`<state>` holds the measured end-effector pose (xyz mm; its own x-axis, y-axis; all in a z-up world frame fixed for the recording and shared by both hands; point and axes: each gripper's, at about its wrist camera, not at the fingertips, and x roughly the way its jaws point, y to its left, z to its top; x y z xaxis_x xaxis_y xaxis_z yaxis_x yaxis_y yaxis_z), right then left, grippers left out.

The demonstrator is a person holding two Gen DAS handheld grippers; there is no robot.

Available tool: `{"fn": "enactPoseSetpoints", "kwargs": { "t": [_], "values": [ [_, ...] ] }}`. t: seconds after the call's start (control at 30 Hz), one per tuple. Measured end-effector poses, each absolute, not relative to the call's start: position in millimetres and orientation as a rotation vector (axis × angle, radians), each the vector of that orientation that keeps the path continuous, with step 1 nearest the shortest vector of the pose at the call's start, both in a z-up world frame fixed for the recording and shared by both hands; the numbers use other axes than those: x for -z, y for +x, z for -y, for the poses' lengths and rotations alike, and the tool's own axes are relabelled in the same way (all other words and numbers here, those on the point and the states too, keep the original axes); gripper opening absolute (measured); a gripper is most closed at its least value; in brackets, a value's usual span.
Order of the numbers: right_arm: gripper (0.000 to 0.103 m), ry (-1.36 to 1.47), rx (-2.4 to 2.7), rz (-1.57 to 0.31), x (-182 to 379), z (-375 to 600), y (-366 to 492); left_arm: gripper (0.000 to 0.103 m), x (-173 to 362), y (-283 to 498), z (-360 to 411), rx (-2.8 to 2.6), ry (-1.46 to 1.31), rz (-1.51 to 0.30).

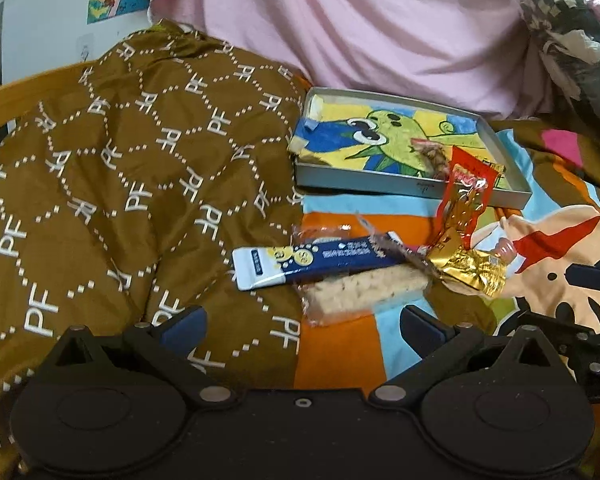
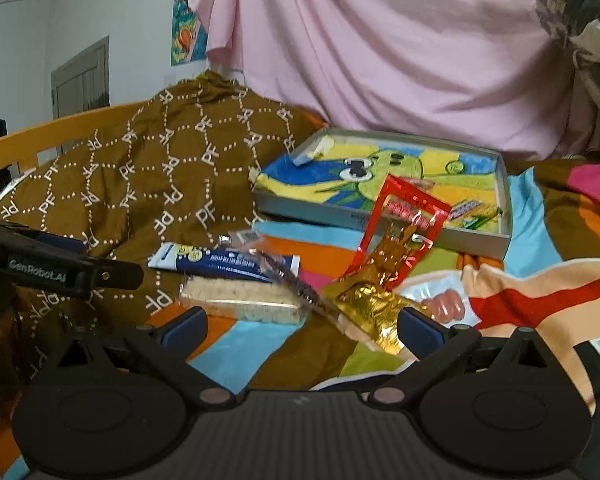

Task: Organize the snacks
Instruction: 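Withdraw both tools from the tray back over the snack pile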

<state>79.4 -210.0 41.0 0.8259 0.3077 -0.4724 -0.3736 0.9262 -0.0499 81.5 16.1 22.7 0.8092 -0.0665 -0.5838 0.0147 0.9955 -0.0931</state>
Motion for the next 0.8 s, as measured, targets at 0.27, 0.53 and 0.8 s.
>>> {"fn": "enactPoseSetpoints", "kwargs": {
  "t": [0.27, 0.53, 0.8],
  "values": [
    [0.103, -0.161, -0.358, -0.544, -31, 205, 89, 0.102, -16, 87, -22, 0.042, -0.070, -0.653],
    [0.103, -0.167, -0.347, -0.602, -24, 205, 97, 0.102, -11, 89, -18, 0.044, -0.024, -0.661],
    [0.103, -0.180, -0.347, -0.625, -24, 206, 105, 0.102, -11, 101, -5, 0.088, 0.062, -0.653]
  ]
}}
